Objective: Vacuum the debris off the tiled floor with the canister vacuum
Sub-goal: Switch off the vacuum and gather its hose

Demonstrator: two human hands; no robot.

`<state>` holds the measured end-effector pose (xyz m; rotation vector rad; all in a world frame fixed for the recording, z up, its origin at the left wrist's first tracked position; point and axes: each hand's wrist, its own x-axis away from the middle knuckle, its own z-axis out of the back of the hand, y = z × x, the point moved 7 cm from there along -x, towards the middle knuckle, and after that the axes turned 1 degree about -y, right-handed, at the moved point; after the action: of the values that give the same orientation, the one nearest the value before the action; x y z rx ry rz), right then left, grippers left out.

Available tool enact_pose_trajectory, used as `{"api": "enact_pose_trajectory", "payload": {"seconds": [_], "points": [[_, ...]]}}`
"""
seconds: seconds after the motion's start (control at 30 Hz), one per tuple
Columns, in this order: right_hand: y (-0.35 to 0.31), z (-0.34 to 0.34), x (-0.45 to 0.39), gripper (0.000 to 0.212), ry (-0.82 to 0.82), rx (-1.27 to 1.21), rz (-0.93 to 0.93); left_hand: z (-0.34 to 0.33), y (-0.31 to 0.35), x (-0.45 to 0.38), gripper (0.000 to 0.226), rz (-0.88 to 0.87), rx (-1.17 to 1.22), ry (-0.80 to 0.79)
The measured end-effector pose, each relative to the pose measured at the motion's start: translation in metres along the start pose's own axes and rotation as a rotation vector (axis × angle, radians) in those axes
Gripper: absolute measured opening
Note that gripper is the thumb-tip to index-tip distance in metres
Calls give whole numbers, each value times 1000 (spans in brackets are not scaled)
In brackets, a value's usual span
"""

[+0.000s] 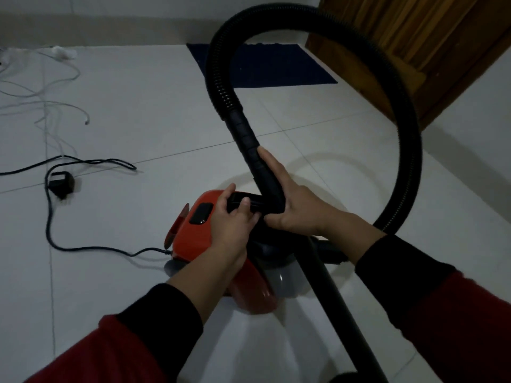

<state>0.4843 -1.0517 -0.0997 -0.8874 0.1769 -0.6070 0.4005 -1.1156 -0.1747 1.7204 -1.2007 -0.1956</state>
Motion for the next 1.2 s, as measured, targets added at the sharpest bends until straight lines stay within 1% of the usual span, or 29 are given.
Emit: {"api": "enact_pose_trajectory", "payload": {"seconds": [0.17, 0.27, 0.43, 0.6, 0.73, 0.83, 0.93, 1.2], "points": [[-28, 36, -15, 106, 26, -28, -10, -29, 42, -6, 45, 47, -52, 18], [-66, 70, -12, 104, 51, -25, -11, -57, 84, 6, 47, 82, -61, 53], [-143, 152, -4, 106, 70, 9, 29, -129, 173, 40, 48, 118, -78, 51], [-212, 244, -11, 104, 30, -21, 63, -202, 260, 60, 46, 137, -43, 68], [-243, 291, -42, 103, -31, -34, 64, -235, 311, 51, 49, 138, 13, 127], [-254, 312, -85, 102, -87, -48, 55, -244, 337, 23, 50, 149, 50, 178], [-256, 322, -143, 102, -151, -50, 48, -241, 359, -22, 50, 139, 99, 214], [-236, 341, -362, 97, -349, -50, 18, -217, 430, -209, 50, 69, 246, 278]]}}
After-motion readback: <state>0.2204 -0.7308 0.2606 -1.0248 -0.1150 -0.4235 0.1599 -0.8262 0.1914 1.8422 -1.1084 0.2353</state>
